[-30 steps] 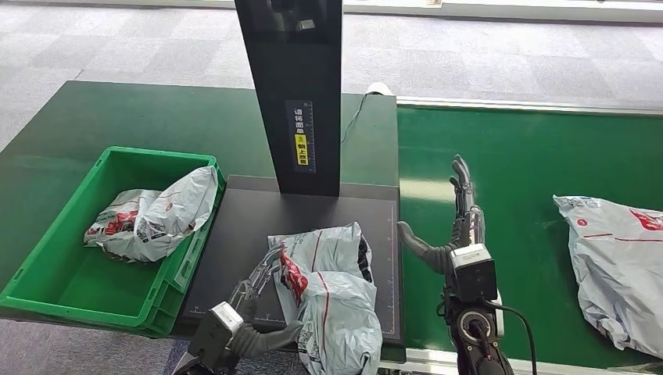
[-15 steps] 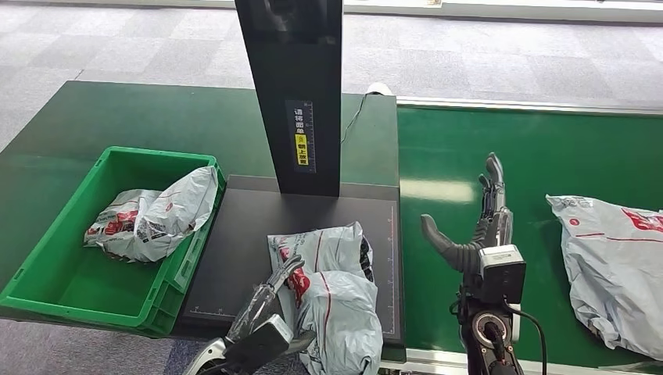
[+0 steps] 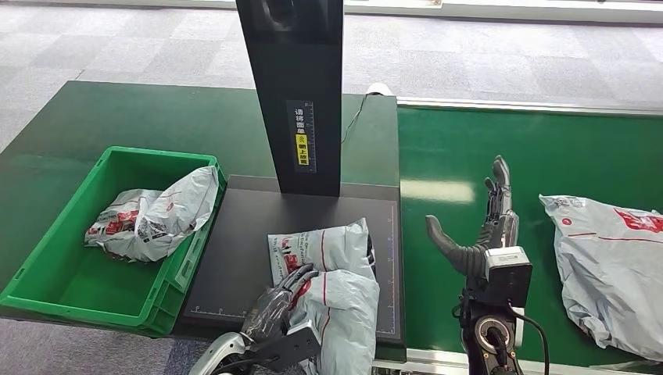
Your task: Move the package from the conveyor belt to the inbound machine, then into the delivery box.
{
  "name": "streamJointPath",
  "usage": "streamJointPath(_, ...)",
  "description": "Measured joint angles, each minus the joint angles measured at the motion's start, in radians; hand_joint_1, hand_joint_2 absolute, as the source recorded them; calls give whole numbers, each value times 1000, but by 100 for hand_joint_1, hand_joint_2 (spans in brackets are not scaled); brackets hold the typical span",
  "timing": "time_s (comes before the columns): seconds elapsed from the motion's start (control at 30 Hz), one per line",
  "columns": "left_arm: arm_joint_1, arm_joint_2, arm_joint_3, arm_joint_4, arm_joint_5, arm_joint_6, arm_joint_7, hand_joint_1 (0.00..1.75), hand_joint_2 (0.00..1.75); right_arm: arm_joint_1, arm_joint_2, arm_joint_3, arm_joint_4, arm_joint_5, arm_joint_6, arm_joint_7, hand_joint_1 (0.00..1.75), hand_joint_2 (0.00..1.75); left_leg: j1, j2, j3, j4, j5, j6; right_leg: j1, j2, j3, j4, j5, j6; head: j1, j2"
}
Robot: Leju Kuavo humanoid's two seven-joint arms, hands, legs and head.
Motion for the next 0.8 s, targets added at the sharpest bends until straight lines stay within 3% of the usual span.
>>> streamJointPath(0.13, -9, -4, -2, 16, 1, 0, 4, 99, 175, 10, 5, -3, -8, 7, 0, 4, 0, 175, 0, 0, 2, 0, 0, 0, 0, 0, 2, 0, 0, 0, 0, 0)
streamJointPath(0.8, -29, -16, 15, 18, 15, 15, 1, 99, 175, 25, 14, -10, -21, 14, 0, 6, 0, 175, 0, 0, 5, 0, 0, 0, 0, 0, 5, 0, 0, 0, 0, 0)
